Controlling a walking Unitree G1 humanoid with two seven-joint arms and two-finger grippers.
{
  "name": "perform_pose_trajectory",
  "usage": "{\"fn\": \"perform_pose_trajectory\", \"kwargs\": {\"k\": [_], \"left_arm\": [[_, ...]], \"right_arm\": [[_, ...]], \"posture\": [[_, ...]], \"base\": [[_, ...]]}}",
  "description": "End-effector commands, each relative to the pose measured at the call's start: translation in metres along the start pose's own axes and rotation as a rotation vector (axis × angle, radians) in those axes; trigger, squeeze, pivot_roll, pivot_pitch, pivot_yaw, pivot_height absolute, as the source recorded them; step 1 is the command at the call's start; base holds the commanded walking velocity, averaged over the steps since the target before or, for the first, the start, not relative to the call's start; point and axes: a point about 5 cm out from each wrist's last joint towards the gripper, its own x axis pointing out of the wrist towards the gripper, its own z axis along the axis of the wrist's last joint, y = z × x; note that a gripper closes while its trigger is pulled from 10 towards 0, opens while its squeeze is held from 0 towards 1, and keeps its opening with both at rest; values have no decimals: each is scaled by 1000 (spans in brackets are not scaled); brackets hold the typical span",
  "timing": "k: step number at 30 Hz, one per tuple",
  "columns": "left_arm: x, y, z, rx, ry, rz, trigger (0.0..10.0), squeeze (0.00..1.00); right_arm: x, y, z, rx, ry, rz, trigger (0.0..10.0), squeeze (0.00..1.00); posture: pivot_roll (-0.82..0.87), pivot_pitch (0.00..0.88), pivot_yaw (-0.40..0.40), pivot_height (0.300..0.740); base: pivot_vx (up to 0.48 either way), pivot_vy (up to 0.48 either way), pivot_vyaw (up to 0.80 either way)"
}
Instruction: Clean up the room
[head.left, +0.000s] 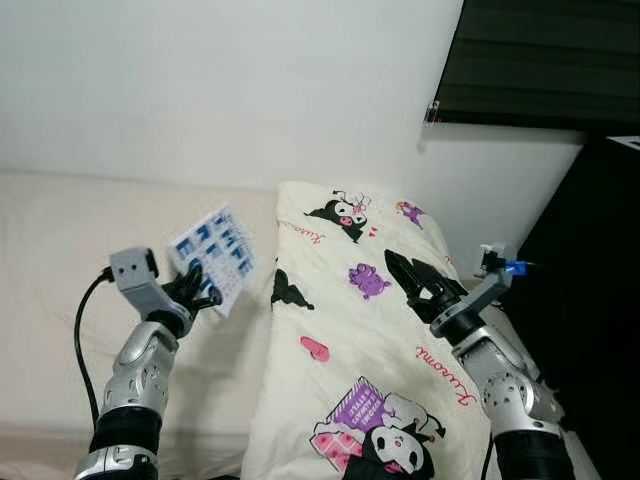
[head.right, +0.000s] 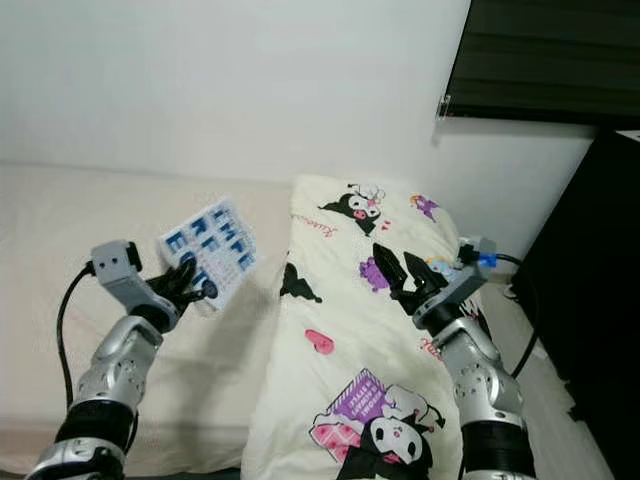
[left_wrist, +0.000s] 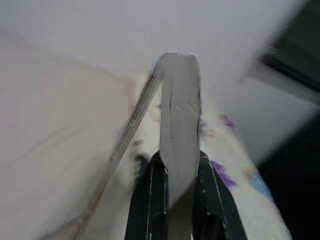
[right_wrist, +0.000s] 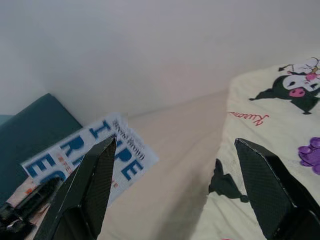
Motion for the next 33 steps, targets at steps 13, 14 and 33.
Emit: {"fn": "perform_pose_trajectory", "kwargs": {"k": [13, 14, 33], "left_arm": [[-10, -61, 60, 326, 2, -870, 10000, 0], [-11, -62, 65, 354, 16, -912, 10000, 0], [-33, -104, 101, 431, 90, -1378, 10000, 0]], "right_arm": [[-28, -5, 54, -171, -66, 145, 10000, 0], [-35, -3, 63, -197, -57, 179, 10000, 0], [-84, 40, 76, -363, 481, 700, 10000, 0]], "posture": [[-39, 0, -51, 740], [-43, 0, -47, 740], [-63, 0, -31, 740]], "base": [[0, 0, 0], [0, 0, 0], [0, 0, 0]]}}
